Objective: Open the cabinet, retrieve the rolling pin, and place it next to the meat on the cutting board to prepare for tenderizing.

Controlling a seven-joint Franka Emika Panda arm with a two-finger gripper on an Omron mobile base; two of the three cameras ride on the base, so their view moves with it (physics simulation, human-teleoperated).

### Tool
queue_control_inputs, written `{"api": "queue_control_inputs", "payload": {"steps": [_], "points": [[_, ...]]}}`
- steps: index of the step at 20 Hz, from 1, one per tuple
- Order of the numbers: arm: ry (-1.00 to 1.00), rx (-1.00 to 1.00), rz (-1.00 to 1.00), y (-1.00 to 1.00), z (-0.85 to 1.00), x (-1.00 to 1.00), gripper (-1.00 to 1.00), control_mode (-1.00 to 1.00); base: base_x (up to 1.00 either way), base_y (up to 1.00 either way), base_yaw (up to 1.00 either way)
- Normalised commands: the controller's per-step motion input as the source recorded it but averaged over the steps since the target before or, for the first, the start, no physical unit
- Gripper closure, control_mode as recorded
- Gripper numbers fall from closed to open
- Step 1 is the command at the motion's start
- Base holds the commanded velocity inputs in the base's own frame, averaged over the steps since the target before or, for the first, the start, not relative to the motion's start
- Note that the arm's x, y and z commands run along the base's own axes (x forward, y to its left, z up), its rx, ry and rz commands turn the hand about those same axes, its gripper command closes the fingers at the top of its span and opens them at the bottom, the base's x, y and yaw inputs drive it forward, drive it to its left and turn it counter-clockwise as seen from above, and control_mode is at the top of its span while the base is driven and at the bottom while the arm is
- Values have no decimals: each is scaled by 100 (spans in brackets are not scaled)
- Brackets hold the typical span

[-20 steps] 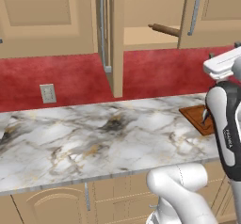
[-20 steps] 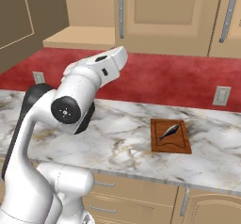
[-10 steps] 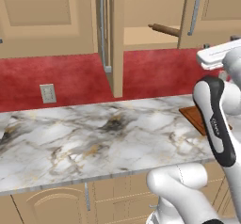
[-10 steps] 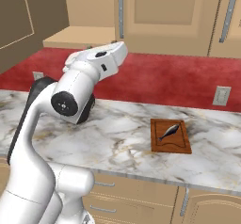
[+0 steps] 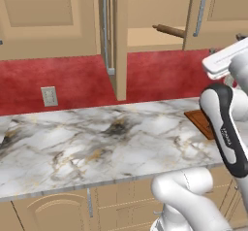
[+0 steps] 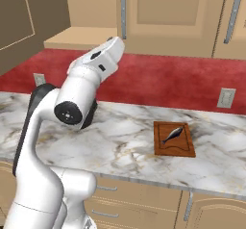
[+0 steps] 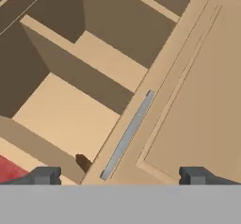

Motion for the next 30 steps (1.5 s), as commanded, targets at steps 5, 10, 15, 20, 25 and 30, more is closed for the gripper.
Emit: {"api": "queue_control_inputs", "payload": {"steps": [5, 10, 15, 20, 25, 30], "points": [[-2, -52, -2, -14, 1, -32, -100, -100, 0, 0, 0], [0, -64, -5, -15, 12, -19, -100, -100, 0, 0, 0], [0, -72, -15, -2, 19, -2, -100, -100, 0, 0, 0], [0, -66, -21, 0, 4, -1, -100, -100, 0, 0, 0], [0, -35, -8, -13, -40, 4, -100, -100, 0, 0, 0], [0, -40, -5, -4, -14, 29, -100, -100, 0, 0, 0]]}}
